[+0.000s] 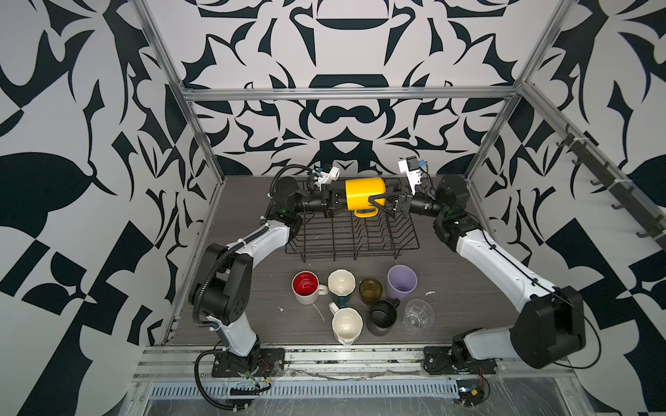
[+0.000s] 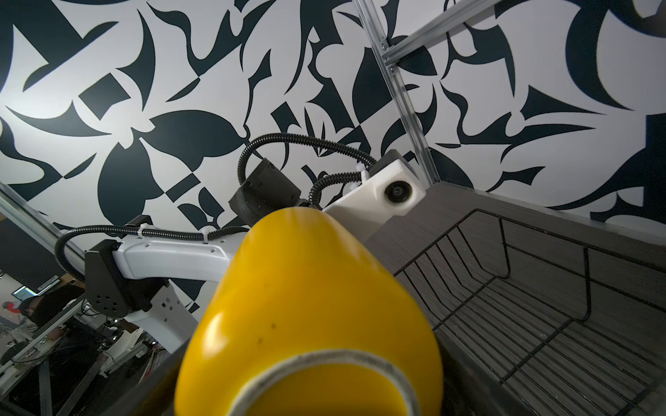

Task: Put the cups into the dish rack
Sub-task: 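Close the right gripper on the yellow mug held by the left gripper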

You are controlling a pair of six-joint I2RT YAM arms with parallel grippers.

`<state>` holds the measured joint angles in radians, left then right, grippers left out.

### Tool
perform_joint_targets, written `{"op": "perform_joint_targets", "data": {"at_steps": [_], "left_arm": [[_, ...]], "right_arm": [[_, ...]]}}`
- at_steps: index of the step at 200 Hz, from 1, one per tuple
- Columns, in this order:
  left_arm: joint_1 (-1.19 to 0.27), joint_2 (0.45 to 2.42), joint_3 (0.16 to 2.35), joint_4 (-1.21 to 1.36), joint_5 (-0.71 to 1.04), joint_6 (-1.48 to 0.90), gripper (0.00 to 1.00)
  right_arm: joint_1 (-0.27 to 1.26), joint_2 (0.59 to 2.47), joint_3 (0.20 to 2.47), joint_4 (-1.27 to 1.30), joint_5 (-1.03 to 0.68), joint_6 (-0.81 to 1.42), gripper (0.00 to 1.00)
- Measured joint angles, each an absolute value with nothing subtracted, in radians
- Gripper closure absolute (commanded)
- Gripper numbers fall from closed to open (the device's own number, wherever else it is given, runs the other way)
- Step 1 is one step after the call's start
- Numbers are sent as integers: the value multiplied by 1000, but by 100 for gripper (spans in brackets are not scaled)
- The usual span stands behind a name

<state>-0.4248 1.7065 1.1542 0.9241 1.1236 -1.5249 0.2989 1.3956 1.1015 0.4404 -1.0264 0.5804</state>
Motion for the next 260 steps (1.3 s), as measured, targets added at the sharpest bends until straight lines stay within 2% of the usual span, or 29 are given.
{"op": "perform_joint_targets", "data": {"at_steps": [38,80,137,153,191,252,260], "left_arm": [[-425,1707,1151,914,1123,-1518,100],[-424,1705,1151,914,1126,-1514,100],[-421,1701,1151,888,1131,-1493,100],[-421,1700,1151,873,1131,-1483,100],[-421,1681,1151,807,1129,-1442,100],[-420,1625,1151,662,1121,-1336,100],[-420,1618,1151,643,1118,-1324,97]], "right_arm": [[324,1430,1129,440,-1033,588,8],[340,1446,1154,432,-1050,592,23],[344,1448,1164,390,-1050,570,53],[344,1447,1165,378,-1048,564,64],[347,1443,1181,327,-1047,545,100],[362,1415,1181,287,-1032,528,100],[363,1414,1181,285,-1032,528,100]]}}
